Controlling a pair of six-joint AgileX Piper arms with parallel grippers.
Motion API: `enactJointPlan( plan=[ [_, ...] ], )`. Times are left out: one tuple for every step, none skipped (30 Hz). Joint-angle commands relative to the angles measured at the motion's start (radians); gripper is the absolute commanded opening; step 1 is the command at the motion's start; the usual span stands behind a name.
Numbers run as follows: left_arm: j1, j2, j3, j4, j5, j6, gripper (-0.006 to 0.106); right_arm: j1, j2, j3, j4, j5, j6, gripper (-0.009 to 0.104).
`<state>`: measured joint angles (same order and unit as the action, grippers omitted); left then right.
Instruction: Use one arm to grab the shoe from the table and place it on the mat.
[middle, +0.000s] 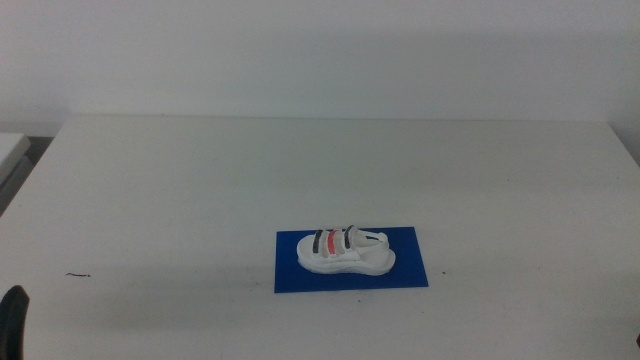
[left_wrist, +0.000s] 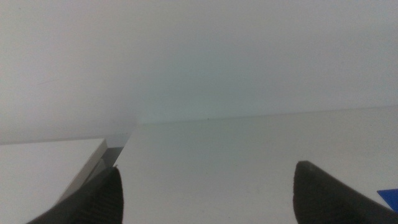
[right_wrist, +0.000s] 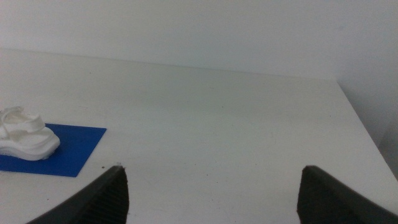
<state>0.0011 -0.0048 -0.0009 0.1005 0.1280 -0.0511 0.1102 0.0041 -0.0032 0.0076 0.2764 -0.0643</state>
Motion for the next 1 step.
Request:
enactJointPlan(
  plan=[
    [0.001,0.005,0.001,-0.004,-0.012,-0.003,0.094,-0.002,-0.004,0.003,-0.008,-0.01,-0.003,0.093]
  ],
)
